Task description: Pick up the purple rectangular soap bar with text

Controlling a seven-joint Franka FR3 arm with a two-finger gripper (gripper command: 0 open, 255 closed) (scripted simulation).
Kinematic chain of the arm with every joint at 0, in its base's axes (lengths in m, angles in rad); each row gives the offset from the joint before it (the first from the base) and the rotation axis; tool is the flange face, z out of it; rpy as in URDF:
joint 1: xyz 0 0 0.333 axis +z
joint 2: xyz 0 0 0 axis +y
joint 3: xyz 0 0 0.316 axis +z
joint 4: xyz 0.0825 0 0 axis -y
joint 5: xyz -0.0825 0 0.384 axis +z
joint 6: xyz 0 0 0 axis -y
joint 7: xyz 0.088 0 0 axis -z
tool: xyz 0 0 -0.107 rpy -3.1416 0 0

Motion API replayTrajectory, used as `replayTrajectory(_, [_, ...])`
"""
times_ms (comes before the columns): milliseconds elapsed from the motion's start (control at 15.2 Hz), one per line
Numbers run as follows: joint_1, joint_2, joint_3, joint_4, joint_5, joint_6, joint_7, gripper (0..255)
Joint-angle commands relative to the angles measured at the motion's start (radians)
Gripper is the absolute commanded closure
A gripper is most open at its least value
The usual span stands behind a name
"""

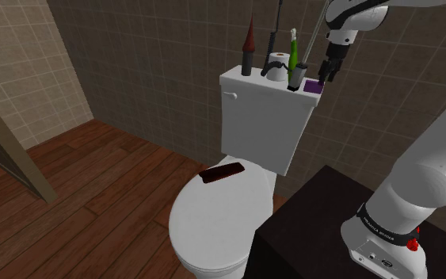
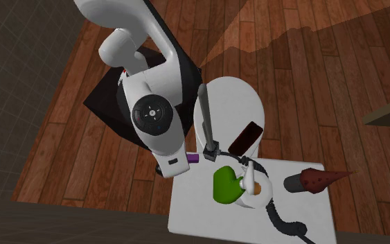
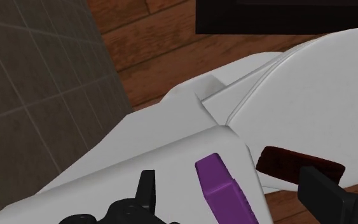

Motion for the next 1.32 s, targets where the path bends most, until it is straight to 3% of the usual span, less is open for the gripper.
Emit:
replayTrajectory(0, [0.0, 0.01, -0.001, -0.016, 0.006, 0.025, -0.003, 0])
replayTrajectory(264, [-0.001, 0.021, -0.003, -0.042, 0.012, 0.059, -0.008, 0])
replayTrajectory(330, [-0.001, 0.022, -0.003, -0.041, 0.013, 0.061, -0.009, 255])
replayTrajectory(924, [-0.001, 0.021, -0.003, -0.042, 0.012, 0.059, -0.008, 255])
replayTrajectory(1254, [0.001, 0.002, 0.001, 0.009, 0.001, -0.007, 0.0, 255])
